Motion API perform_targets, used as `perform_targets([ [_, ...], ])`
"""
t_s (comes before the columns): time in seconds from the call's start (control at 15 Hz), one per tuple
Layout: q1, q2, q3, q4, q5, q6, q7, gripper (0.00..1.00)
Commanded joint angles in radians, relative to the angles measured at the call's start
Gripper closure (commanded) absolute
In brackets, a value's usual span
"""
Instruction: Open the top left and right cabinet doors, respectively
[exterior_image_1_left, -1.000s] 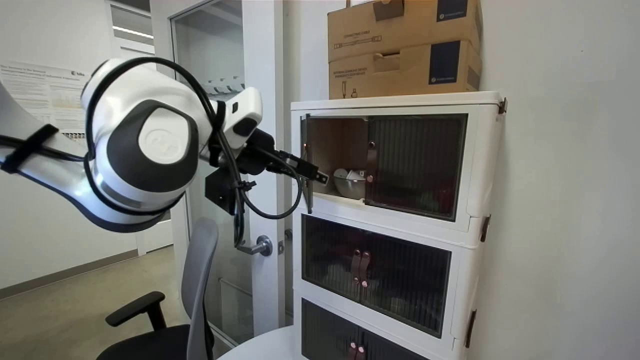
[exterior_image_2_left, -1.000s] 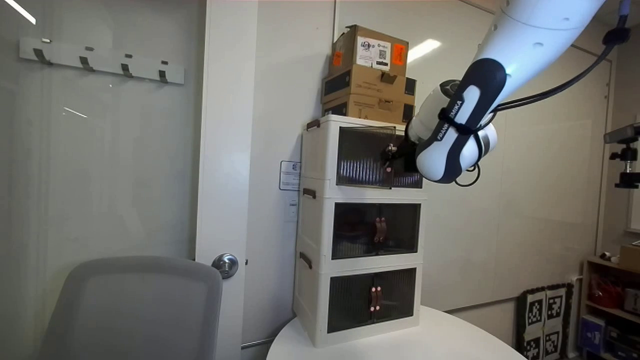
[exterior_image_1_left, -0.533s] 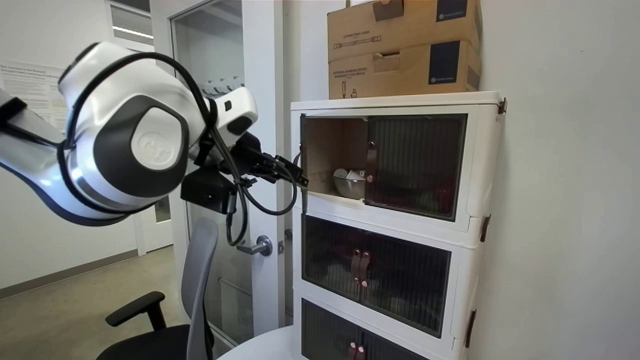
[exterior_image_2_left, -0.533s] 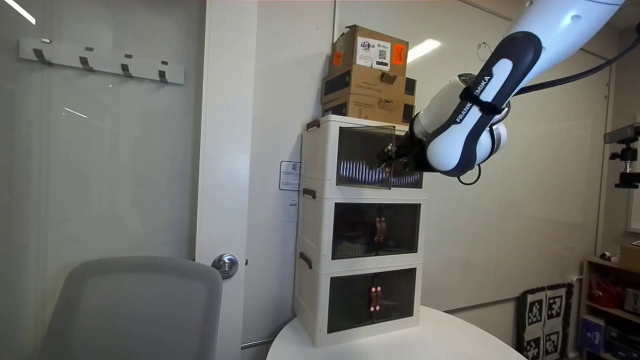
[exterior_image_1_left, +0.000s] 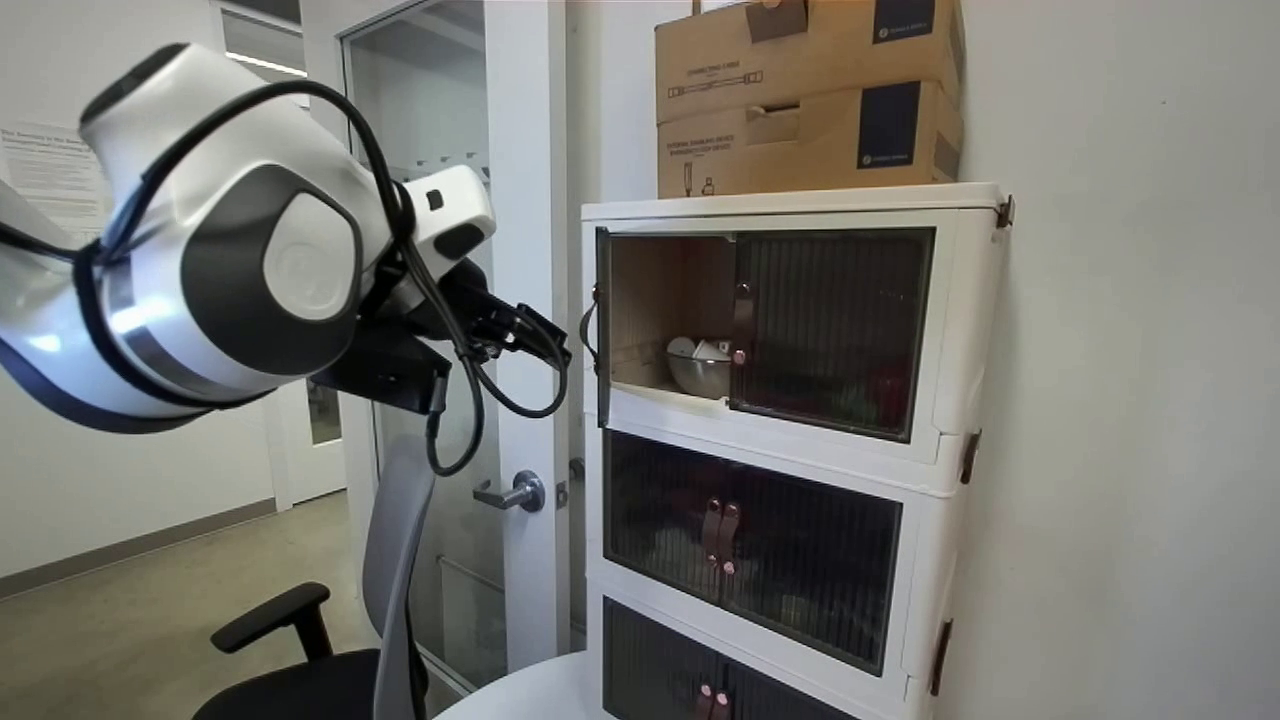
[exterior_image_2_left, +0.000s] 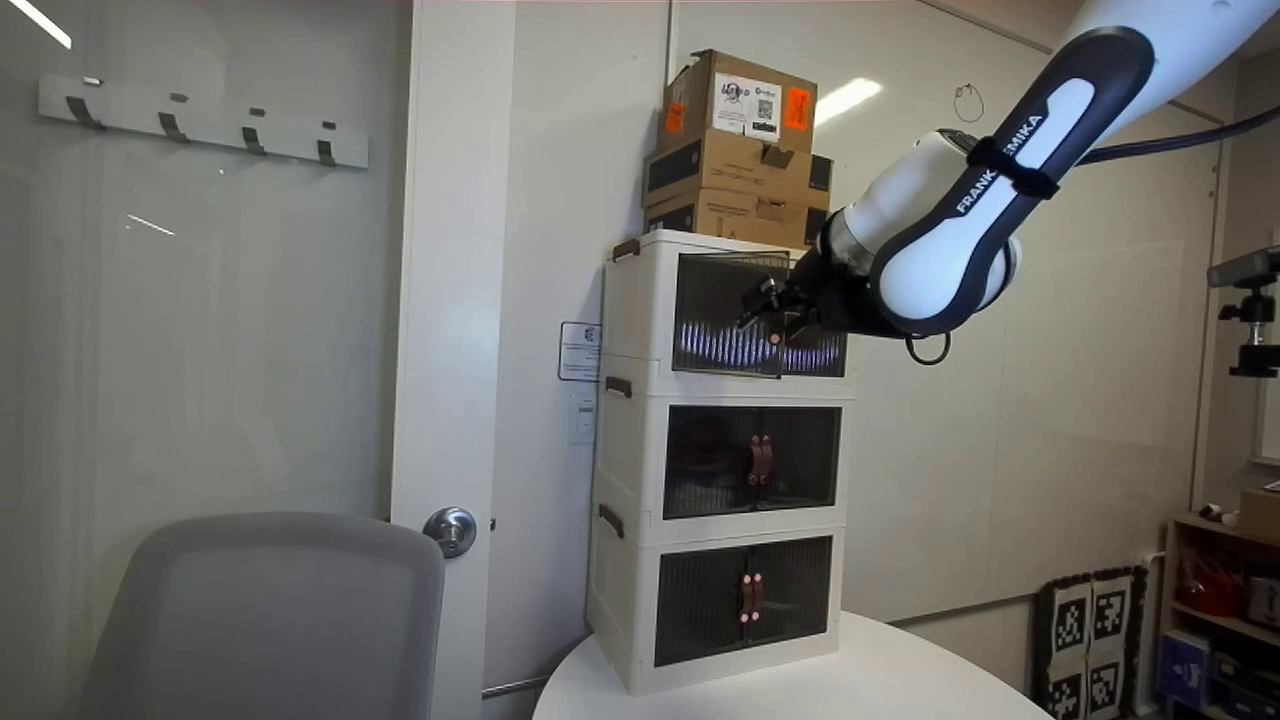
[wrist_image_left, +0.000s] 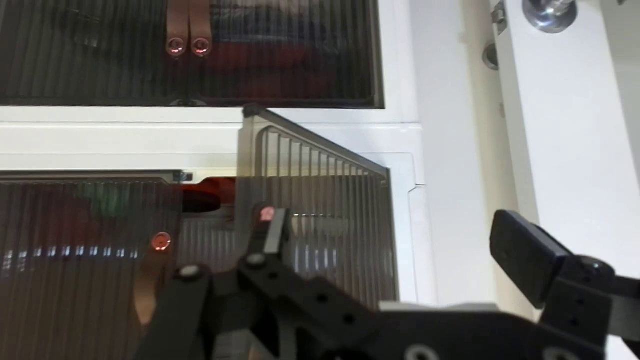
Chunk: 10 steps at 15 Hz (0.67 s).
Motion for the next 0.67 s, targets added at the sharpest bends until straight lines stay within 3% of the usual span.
perform_targets([
  [0.0, -0.002, 0.210, 0.056, -0.033, -0.101, -0.084, -0.038, 0.00],
  [0.13, 0.015, 0.270, 0.068, -0.019, -0.097, -0.244, -0.015, 0.00],
  [0.2, 0.203, 0.231, -0.098, 0.010, 0.077, -0.334, -0.103, 0.00],
  [0.27, 0.046, 0.206, 0.034, 0.048, -0.004, -0.409, 0.020, 0.00],
  [0.33, 0.068, 0.146, 0.002, 0.082, 0.026, -0.465, 0.037, 0.00],
  [0.6, 0.049, 0.061, -0.017, 0.139, 0.029, -0.650, 0.112, 0.00],
])
